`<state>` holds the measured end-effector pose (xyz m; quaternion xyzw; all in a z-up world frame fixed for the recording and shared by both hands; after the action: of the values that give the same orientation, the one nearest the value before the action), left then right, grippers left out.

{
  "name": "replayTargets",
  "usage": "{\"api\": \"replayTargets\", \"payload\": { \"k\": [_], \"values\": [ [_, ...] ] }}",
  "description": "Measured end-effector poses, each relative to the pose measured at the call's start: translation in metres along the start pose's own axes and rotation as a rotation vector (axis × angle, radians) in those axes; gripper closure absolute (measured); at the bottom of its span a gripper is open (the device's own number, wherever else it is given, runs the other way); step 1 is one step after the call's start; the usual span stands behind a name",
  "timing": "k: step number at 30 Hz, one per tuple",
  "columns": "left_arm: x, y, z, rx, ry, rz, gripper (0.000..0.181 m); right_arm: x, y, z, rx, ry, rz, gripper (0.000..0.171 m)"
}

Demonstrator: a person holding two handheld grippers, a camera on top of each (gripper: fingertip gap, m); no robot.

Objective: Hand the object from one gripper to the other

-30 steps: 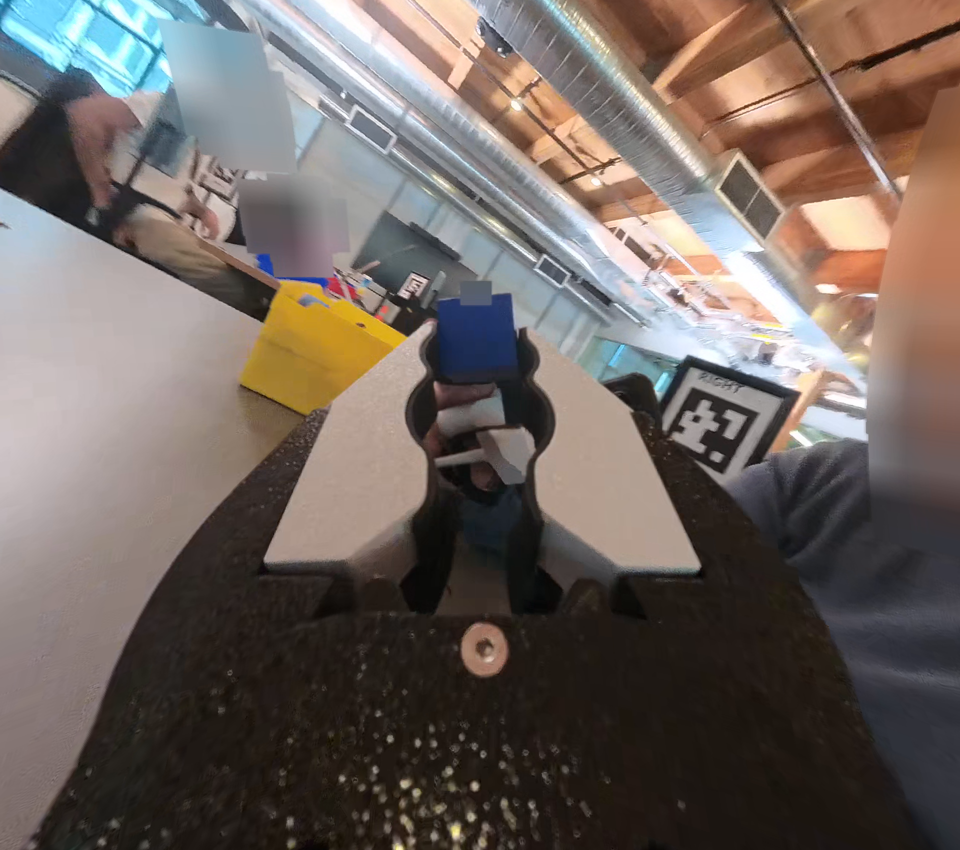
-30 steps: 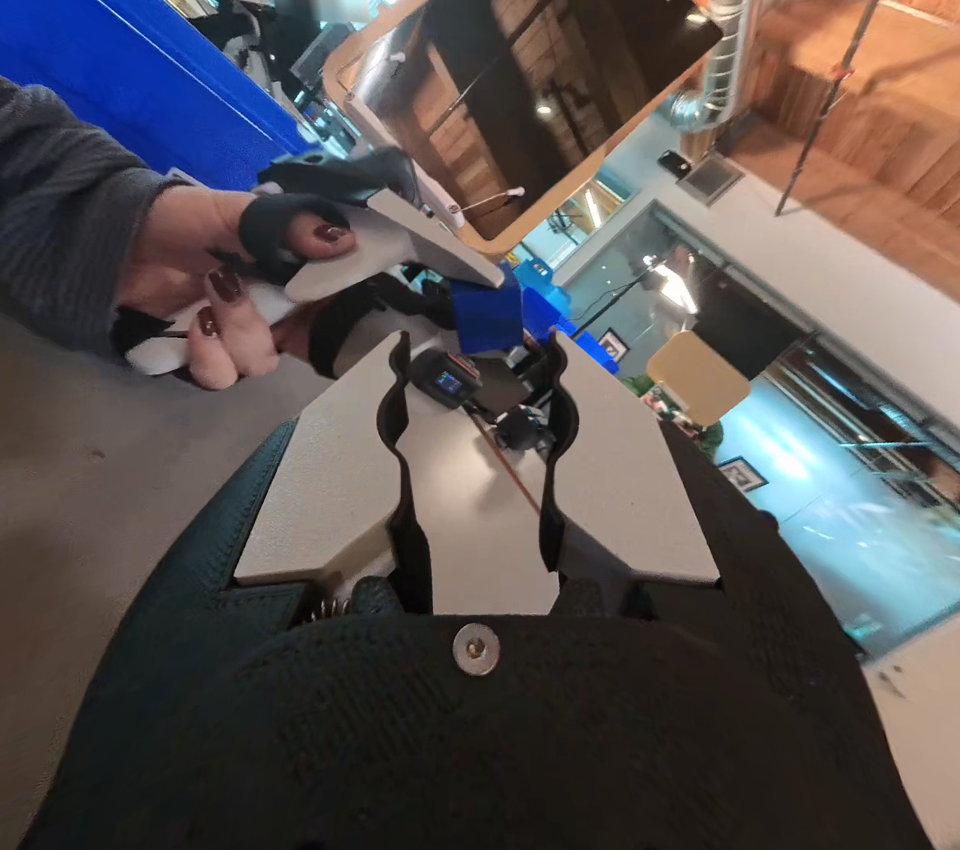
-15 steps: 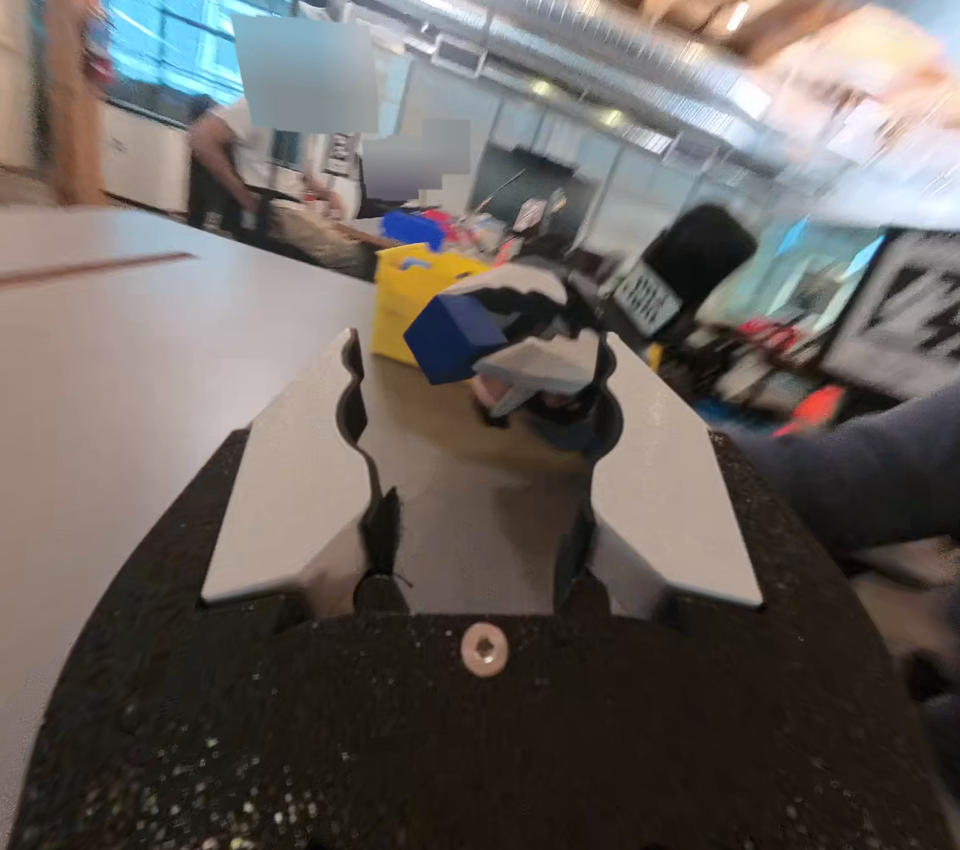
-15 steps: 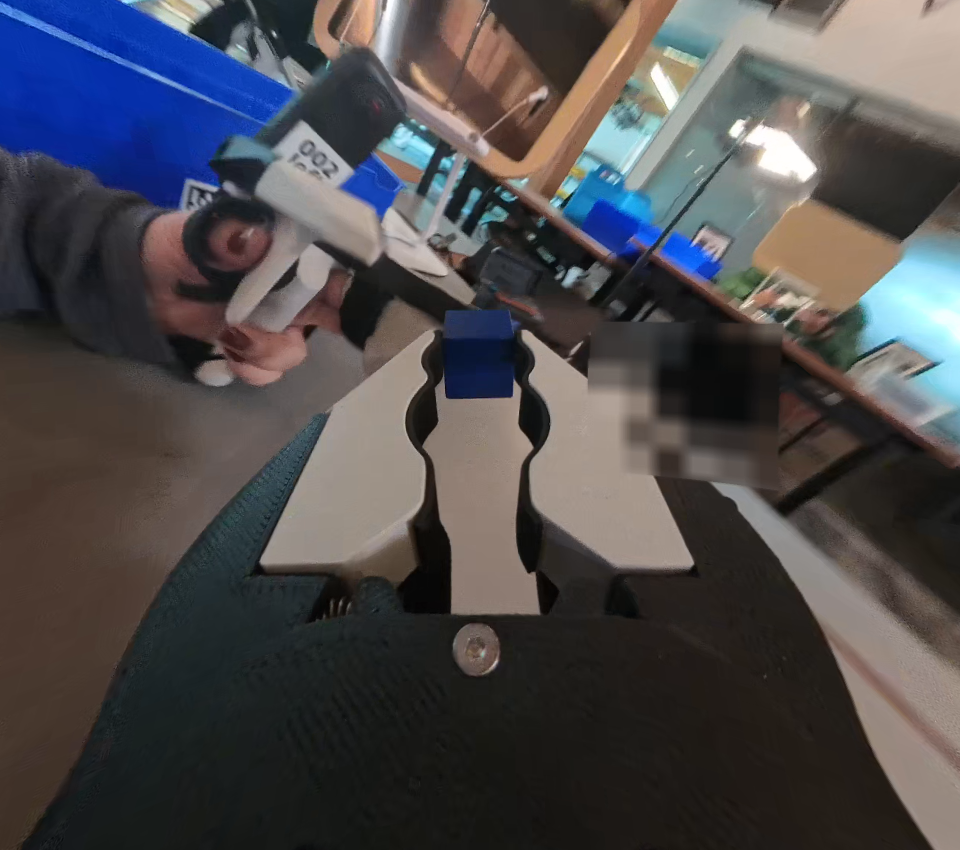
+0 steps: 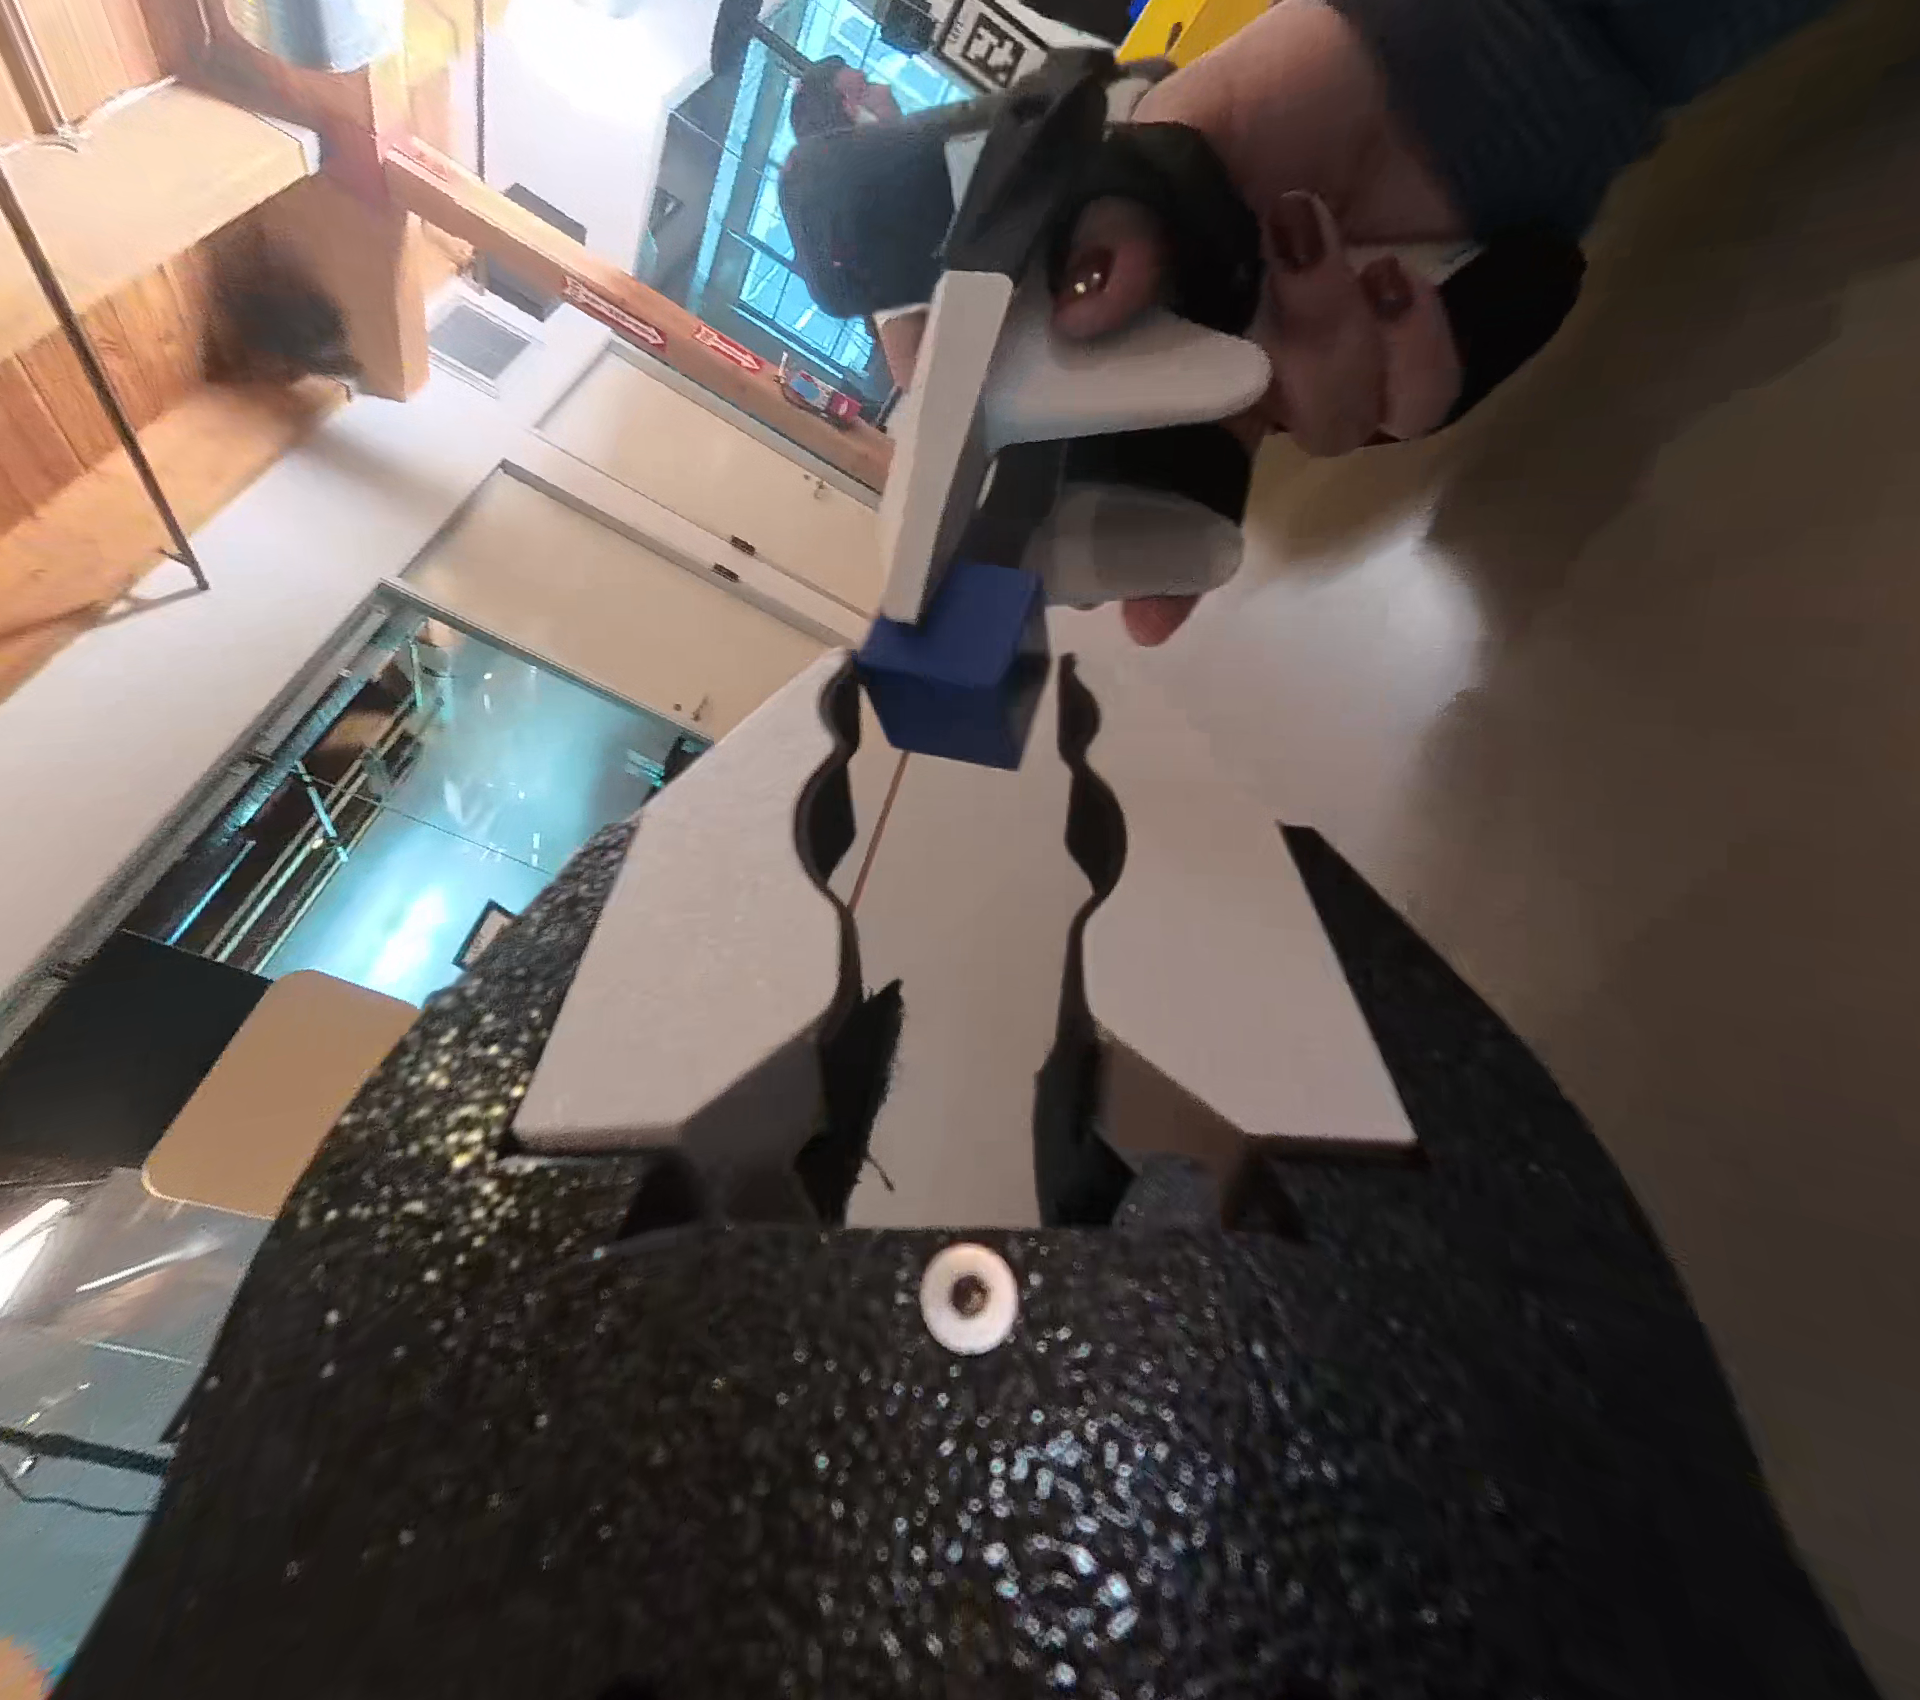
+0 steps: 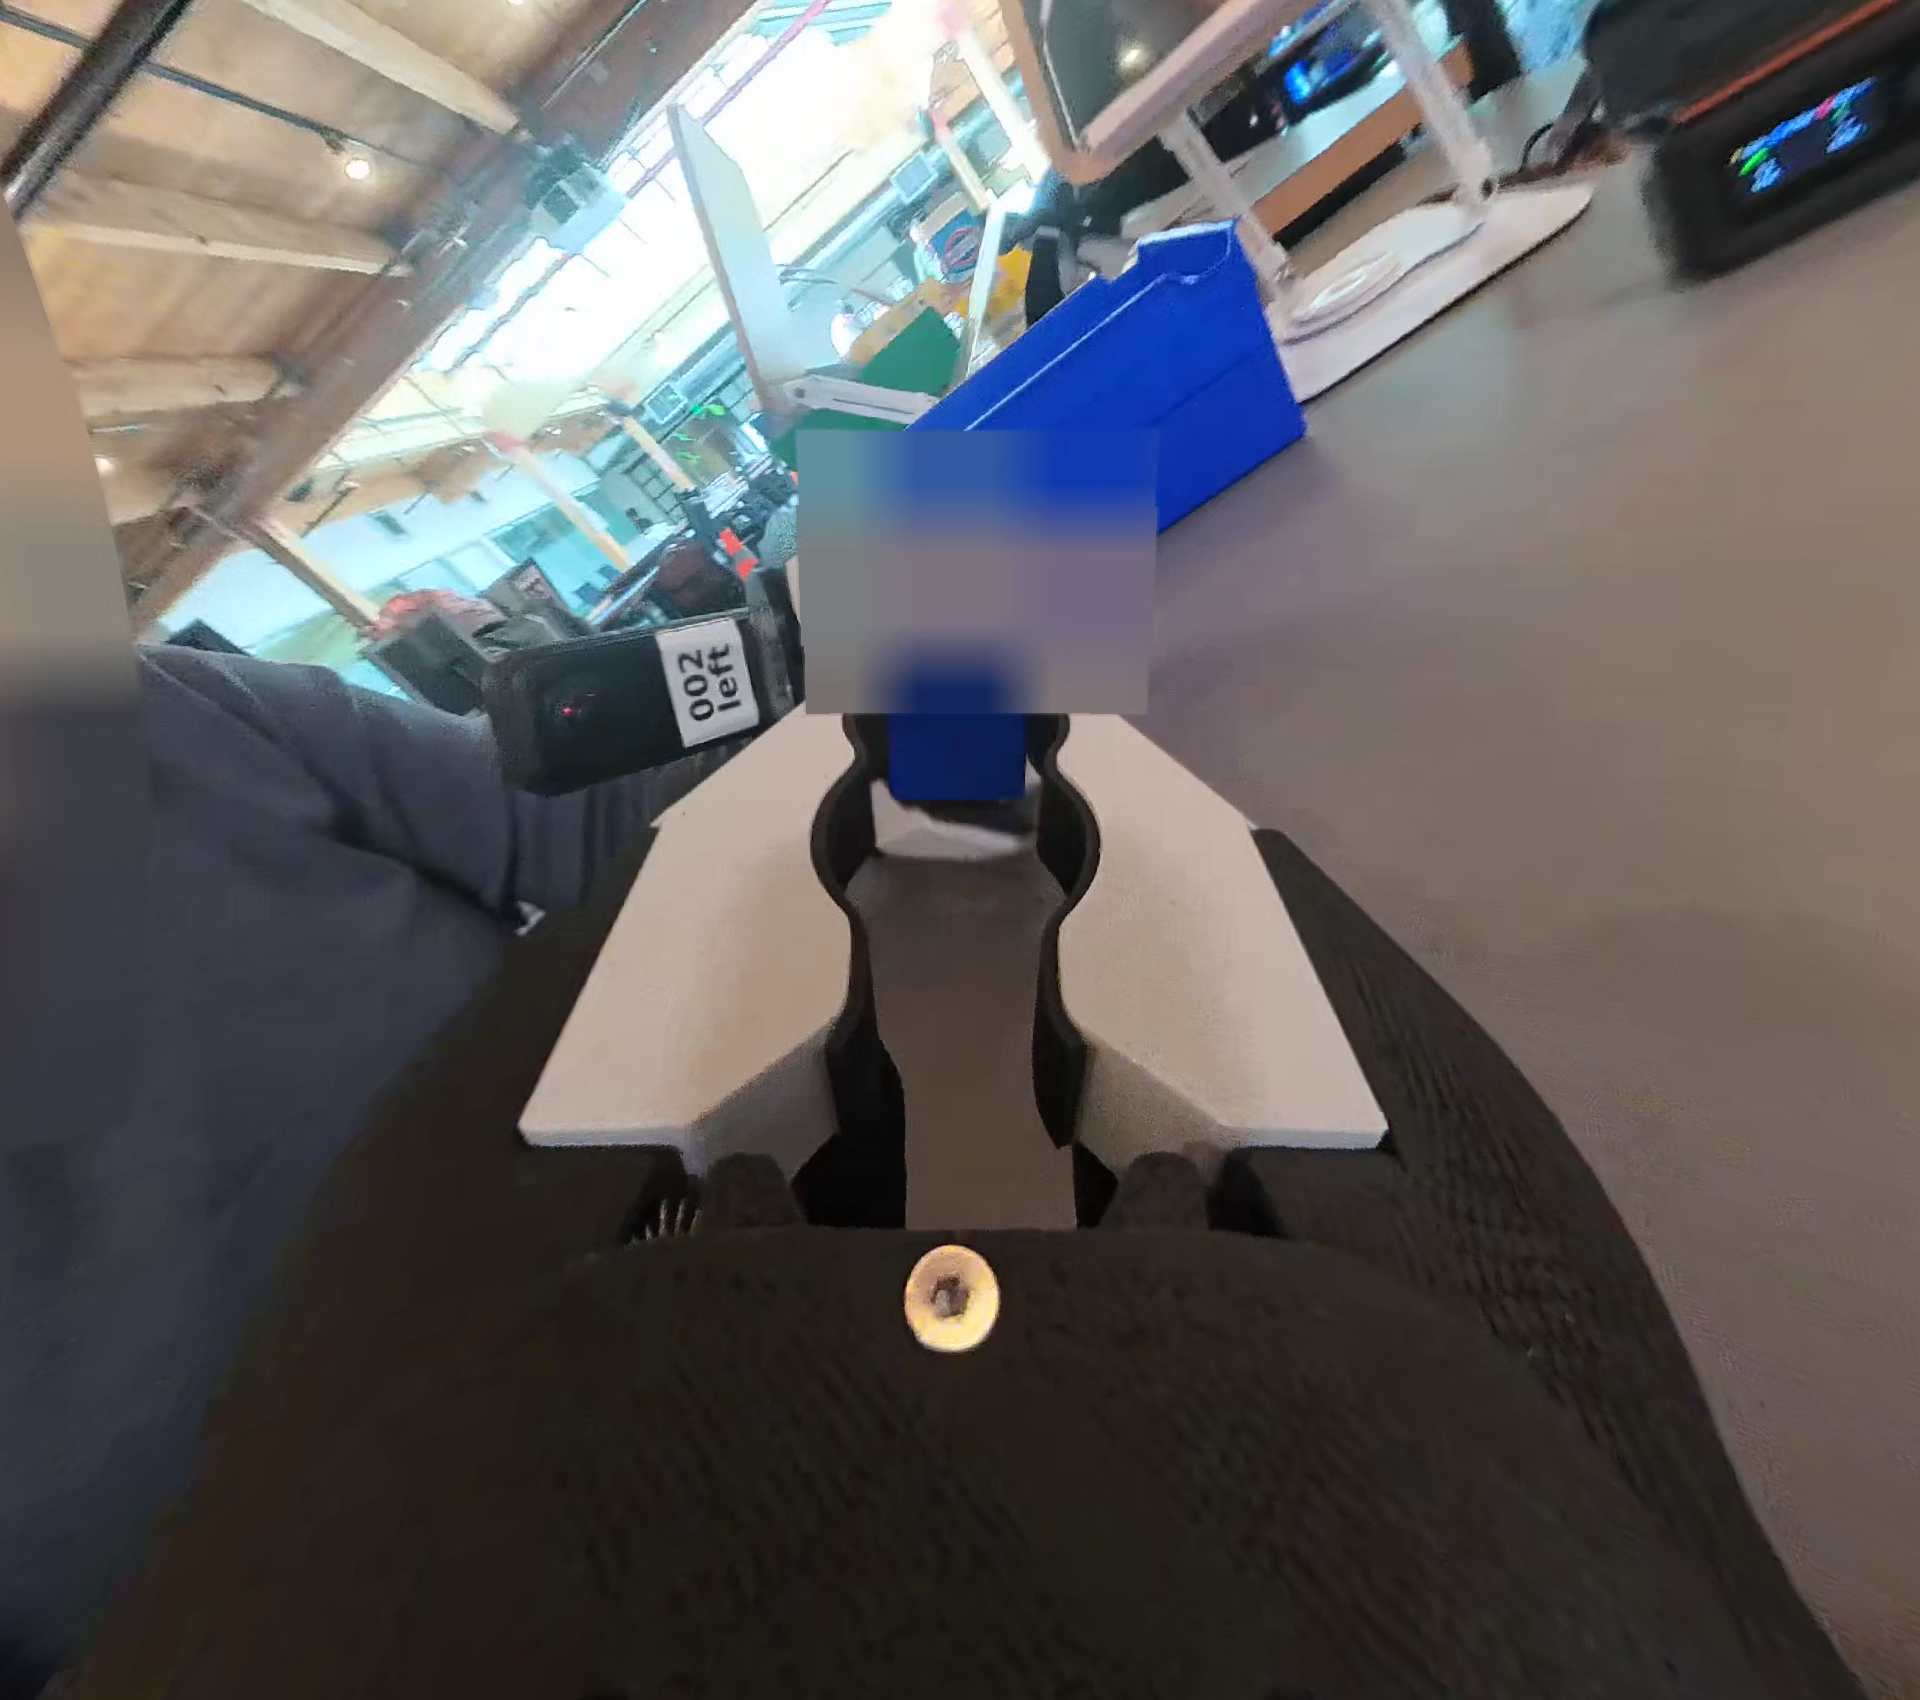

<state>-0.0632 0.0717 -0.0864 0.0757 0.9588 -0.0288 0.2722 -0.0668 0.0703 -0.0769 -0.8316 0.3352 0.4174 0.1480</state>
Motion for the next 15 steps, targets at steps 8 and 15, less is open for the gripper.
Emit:
{"api": "replayTargets", "payload": {
  "k": [8,15],
  "values": [
    [0.019,0.003,-0.015,0.089,-0.491,-0.020,0.157,-0.030,-0.010,0.014,0.186,-0.186,0.190,0.106],
    [0.015,-0.009,-0.032,0.423,-1.384,0.281,0.156,-0.039,-0.009,-0.002,0.434,-0.870,0.215,0.103]
  ]
}}
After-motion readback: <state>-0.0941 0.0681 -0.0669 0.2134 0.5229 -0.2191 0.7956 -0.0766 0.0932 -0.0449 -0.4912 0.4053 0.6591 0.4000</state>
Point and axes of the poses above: each gripper's, where its closed fingertips meet, y out along the fingers, x out of its underside, z = x × y across the jaws, the point moved 1 cm from there along -y, back along the fingers, and after that the axes turned 2 degrees about x, right-handed, at the moved point
